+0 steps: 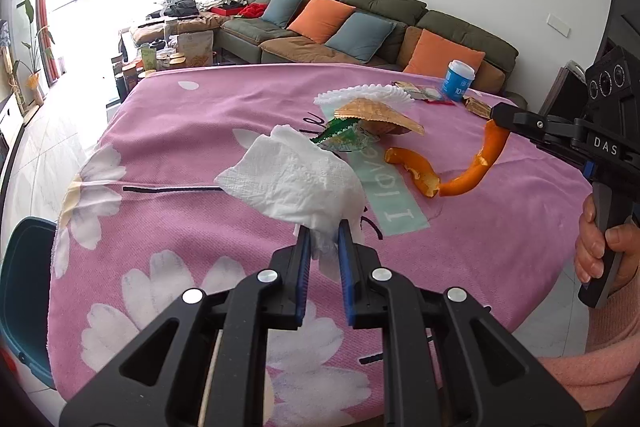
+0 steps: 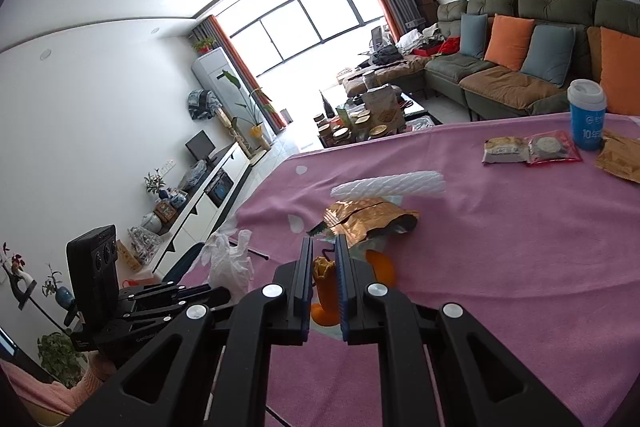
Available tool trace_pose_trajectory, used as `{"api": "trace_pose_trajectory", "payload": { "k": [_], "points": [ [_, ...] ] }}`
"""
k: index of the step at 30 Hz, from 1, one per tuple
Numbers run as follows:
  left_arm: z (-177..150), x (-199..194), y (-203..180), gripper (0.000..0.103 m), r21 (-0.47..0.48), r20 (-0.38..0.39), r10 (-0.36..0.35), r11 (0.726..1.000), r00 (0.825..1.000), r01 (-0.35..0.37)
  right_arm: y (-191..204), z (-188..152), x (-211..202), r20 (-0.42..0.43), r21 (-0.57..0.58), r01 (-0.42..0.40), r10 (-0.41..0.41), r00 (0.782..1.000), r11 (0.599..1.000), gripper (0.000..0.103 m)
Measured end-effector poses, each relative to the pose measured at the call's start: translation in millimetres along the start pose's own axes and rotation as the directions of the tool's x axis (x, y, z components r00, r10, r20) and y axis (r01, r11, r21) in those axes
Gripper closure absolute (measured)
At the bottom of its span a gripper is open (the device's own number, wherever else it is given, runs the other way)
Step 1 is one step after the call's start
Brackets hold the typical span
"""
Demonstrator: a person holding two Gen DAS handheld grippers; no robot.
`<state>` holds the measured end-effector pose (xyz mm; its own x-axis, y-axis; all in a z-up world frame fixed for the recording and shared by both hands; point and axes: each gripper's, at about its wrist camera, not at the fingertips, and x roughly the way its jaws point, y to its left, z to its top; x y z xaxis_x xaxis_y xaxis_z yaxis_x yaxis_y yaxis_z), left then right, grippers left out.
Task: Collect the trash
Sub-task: 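Carry the tissue and orange peel over to the teal bin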
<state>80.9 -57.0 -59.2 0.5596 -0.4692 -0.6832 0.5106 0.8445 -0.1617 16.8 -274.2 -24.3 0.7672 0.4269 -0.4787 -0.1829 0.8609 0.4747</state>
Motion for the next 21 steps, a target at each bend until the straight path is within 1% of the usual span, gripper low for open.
{"api": "trace_pose_trajectory", "payload": {
  "k": [2,4,7,10,12,14,15,19,21],
  "points": [
    [-2,-1,3,0.089,-0.005,-0.003,0.008,1.000,1.000,-0.008,3,-6,16,-0.035,0.013,-0.026,0.026,0.999,1.000,0.093],
    [-5,-1,6,0.089,-0.009,-0.008,0.014,1.000,1.000,-0.014,3,-14,32,-0.086,0.021,-0.034,0.036,0.996,0.999,0.093],
    [-9,-1,11,0.089,-0.016,-0.016,0.022,1.000,1.000,-0.023,2,-25,46,-0.155,0.012,-0.026,0.027,0.988,1.000,0.093],
    [-12,0,16,0.089,-0.028,-0.024,0.024,0.999,0.999,-0.025,-1,-32,49,-0.214,0.003,-0.013,0.013,0.977,1.000,0.088],
    [-14,2,18,0.089,-0.032,-0.029,0.024,0.999,0.999,-0.025,-3,-36,47,-0.235,-0.004,0.002,-0.003,0.972,1.000,0.085],
    [-15,4,19,0.089,-0.033,-0.035,0.026,0.999,0.999,-0.027,-5,-40,46,-0.257,-0.010,0.007,-0.010,0.966,1.000,0.078],
    [-16,5,19,0.089,-0.033,-0.039,0.026,0.999,0.999,-0.028,-5,-42,46,-0.266,-0.016,0.010,-0.014,0.964,1.000,0.076],
    [-17,8,20,0.089,-0.036,-0.046,0.028,0.999,0.999,-0.029,-2,-51,51,-0.311,-0.039,0.005,-0.017,0.950,0.999,0.074],
    [-18,7,20,0.089,-0.037,-0.046,0.028,0.999,0.999,-0.030,-2,-55,49,-0.304,-0.059,0.002,-0.020,0.952,0.998,0.071]
  ]
}}
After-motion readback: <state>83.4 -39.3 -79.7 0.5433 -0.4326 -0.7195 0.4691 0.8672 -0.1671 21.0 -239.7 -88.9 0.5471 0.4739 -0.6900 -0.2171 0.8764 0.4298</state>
